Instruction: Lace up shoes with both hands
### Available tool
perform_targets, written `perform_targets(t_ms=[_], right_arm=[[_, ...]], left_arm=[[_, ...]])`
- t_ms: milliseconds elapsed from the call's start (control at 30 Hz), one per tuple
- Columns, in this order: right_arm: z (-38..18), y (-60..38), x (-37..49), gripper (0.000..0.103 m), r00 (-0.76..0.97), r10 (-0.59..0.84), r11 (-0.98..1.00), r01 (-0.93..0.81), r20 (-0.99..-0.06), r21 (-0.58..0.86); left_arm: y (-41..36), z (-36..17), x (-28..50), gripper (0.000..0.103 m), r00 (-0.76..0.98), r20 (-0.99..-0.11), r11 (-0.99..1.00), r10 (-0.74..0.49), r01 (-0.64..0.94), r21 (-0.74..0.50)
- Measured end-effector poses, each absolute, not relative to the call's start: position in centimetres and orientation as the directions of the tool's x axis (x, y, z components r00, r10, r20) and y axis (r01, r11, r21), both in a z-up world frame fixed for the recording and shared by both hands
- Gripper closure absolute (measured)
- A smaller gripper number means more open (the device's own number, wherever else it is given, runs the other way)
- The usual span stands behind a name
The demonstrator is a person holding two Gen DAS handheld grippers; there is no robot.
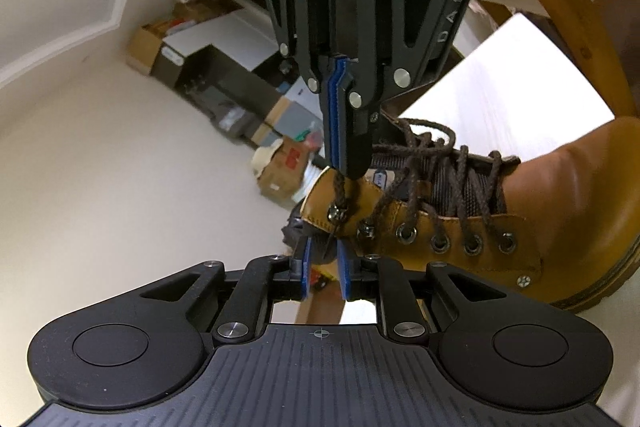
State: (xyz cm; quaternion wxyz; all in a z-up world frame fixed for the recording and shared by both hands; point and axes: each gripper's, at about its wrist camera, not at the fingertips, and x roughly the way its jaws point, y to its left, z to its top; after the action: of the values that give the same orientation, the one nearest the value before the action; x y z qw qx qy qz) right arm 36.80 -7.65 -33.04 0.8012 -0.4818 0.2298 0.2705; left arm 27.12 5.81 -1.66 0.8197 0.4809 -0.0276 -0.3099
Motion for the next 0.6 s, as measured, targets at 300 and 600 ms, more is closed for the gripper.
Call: perform_targets(t_ms=[300, 600], right_arm=[[-32.9, -8.4, 37.3, 0.099, 0.737, 0.23, 0.421, -0.664, -0.635, -0.618], [-32.0, -8.7, 34.4, 0.085, 0.699, 0.341, 0.447, -0.708, -0.628, -0.546]], left_arm=[[5.2, -1.9, 27.1, 0.101, 0.815, -0.298, 0.352, -0.497, 0.503, 0.789], [11.3, -6.3, 30.8, 0.103, 0.889, -0.43, 0.565, -0.159, 0.439, 0.699]])
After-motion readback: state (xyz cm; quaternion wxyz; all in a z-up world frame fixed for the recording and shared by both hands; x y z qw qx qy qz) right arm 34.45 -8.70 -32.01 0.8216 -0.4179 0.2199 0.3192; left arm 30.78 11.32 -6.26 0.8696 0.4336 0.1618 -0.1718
